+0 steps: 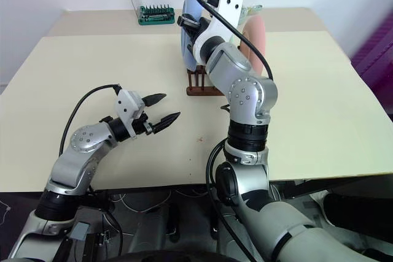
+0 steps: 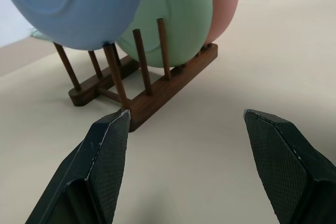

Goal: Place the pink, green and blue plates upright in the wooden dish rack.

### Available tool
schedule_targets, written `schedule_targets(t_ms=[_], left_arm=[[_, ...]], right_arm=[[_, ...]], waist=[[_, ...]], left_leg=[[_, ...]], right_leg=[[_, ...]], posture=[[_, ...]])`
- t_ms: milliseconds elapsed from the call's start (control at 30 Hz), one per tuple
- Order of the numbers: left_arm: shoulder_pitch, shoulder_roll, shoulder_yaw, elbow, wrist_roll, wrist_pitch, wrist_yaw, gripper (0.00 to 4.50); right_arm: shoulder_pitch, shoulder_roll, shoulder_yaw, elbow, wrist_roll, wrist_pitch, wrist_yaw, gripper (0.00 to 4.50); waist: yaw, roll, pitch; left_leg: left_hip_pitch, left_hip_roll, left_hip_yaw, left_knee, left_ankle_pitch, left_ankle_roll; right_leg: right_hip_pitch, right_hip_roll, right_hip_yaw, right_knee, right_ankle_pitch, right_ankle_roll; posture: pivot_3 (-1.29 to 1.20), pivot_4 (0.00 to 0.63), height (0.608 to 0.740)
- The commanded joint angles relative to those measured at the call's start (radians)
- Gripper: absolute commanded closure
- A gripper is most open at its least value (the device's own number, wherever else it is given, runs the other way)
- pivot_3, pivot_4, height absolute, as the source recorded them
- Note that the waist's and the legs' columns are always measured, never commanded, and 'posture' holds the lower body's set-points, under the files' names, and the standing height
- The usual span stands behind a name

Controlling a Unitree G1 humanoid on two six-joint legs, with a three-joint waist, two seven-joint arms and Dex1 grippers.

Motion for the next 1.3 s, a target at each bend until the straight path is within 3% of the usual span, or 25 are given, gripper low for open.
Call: schedule_targets(t_ms=[33, 800, 1300], left_arm=[[0.000, -0.006, 0.001, -0.045, -0.001, -0.003, -0.006, 0.96], [0.001, -0.017, 0.001, -0.046, 0.001, 0.002, -0.015, 0.96], [0.001, -0.028, 0.004, -0.051, 0.015, 0.002, -0.014, 0.96]], right_arm=[[-0.024, -0.023, 0.004, 0.022, -0.002, -0.029, 0.000, 4.31], [-0.024, -0.016, 0.010, -0.071, 0.069, -0.037, -0.064, 4.31], [-0.037, -0.030, 0.011, 0.089, 0.011, -0.055, -0.122, 4.31]], waist=[[0.000, 0.000, 0.000], [0.001, 0.000, 0.000], [0.001, 0.000, 0.000]], left_leg=[[0.000, 0.000, 0.000, 0.000, 0.000, 0.000], [0.001, 0.000, 0.000, 0.000, 0.000, 0.000], [0.001, 0.000, 0.000, 0.000, 0.000, 0.000]], right_leg=[[0.000, 0.000, 0.000, 0.000, 0.000, 0.000], [0.001, 0.000, 0.000, 0.000, 0.000, 0.000], [0.000, 0.000, 0.000, 0.000, 0.000, 0.000]], posture=[[0.00, 0.150, 0.730], [0.00, 0.150, 0.730], [0.00, 0.150, 0.730]])
